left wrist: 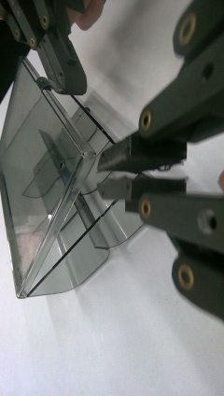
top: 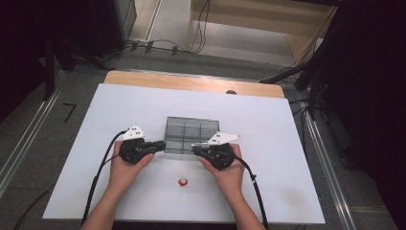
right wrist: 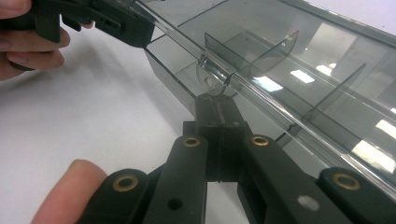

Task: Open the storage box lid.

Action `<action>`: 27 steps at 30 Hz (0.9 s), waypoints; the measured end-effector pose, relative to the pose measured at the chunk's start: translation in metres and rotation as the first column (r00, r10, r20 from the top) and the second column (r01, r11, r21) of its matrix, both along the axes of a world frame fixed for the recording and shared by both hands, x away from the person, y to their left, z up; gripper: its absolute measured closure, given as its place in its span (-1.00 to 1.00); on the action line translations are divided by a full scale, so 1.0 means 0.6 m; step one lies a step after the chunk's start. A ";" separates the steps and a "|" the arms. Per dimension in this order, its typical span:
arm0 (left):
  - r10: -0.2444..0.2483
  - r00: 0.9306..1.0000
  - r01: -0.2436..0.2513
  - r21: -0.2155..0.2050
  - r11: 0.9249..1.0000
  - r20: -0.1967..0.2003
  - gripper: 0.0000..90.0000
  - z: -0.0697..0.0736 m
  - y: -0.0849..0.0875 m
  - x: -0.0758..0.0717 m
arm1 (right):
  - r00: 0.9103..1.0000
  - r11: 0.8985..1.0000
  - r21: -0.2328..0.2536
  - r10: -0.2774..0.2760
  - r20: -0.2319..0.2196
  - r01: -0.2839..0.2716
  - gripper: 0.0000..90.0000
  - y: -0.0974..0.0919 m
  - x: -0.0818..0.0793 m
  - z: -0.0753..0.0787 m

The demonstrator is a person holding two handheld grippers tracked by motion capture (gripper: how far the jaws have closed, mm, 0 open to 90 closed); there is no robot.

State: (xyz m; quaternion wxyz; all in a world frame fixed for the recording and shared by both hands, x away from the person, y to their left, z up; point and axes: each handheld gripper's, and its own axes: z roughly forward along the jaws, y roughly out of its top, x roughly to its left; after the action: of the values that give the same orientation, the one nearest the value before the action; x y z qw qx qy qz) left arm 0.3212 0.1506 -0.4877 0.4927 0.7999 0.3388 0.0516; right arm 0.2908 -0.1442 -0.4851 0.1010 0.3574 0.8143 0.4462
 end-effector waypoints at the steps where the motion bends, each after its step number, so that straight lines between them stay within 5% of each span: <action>1: 0.001 1.000 -0.001 -0.002 1.000 0.002 0.97 0.000 -0.001 0.000 | 1.000 1.000 0.001 0.000 0.002 0.000 0.95 0.000 0.001 0.000; 12: 0.012 1.000 -0.010 -0.055 0.998 0.028 0.98 0.004 -0.009 -0.004 | 1.000 1.000 0.013 0.007 0.007 -0.007 0.94 -0.003 -0.003 0.007; 27: 0.054 0.997 -0.045 -0.137 0.989 0.058 0.98 0.014 -0.002 0.003 | 0.994 0.994 0.112 0.009 0.108 -0.021 -0.40 -0.070 -0.042 0.053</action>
State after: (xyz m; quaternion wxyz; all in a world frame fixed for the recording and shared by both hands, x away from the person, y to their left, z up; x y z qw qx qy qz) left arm 0.3229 0.1495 -0.4794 0.5547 0.7538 0.3461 0.0651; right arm 0.2654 -0.1862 -0.4533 0.1208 0.3320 0.7839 0.5106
